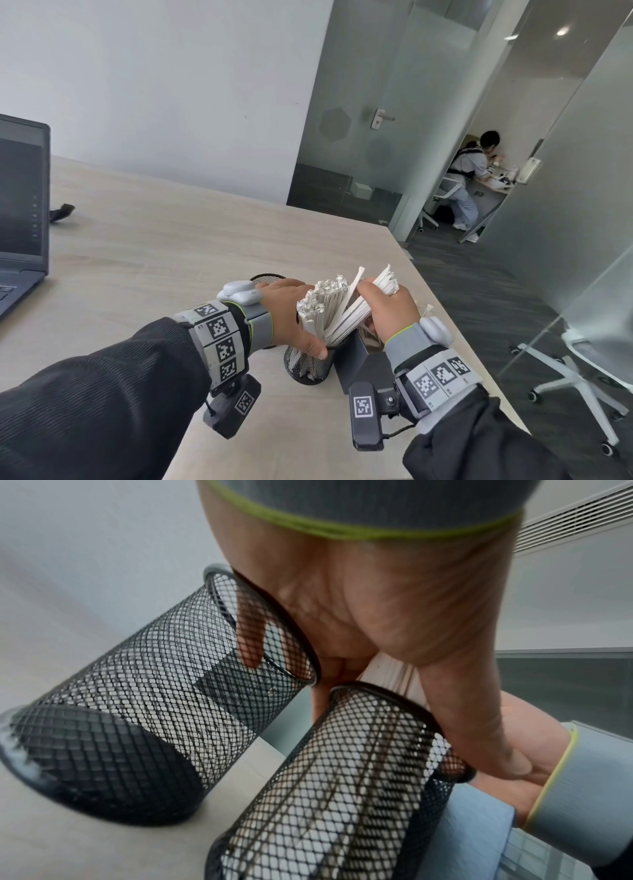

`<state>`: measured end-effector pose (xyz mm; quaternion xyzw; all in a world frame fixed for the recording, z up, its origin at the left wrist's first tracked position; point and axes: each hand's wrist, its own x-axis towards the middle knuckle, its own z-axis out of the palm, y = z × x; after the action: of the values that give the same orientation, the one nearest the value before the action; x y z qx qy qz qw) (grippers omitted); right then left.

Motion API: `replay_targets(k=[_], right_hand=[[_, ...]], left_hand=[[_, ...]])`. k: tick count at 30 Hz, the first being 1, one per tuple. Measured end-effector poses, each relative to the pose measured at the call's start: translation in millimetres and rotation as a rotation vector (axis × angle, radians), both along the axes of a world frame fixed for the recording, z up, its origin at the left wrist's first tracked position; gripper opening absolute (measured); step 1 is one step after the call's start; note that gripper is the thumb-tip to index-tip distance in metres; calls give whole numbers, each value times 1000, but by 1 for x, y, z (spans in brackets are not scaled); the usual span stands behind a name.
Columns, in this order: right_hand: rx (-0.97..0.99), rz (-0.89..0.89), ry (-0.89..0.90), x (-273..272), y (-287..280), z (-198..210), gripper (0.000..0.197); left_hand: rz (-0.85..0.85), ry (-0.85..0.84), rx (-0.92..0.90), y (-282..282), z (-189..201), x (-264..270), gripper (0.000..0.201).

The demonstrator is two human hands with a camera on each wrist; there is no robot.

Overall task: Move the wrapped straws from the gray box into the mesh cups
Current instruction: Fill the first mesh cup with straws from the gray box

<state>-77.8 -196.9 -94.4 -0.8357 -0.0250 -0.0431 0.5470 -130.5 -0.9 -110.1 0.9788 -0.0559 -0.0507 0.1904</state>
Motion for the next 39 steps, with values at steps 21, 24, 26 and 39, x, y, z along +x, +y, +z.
replay_targets(k=[21, 24, 26, 39], right_hand=[[-483, 243, -245, -12, 4, -10, 33], [-422, 224, -245, -11, -3, -3, 48], [-439, 265, -210, -9, -7, -2, 54], [-749, 457, -512, -16, -15, -16, 67]], left_hand=[[92, -209, -8, -23, 4, 10, 47], [134, -214, -121, -18, 11, 15, 44], [127, -185, -150, -11, 11, 15, 59], [17, -146, -126, -5, 0, 3, 118]])
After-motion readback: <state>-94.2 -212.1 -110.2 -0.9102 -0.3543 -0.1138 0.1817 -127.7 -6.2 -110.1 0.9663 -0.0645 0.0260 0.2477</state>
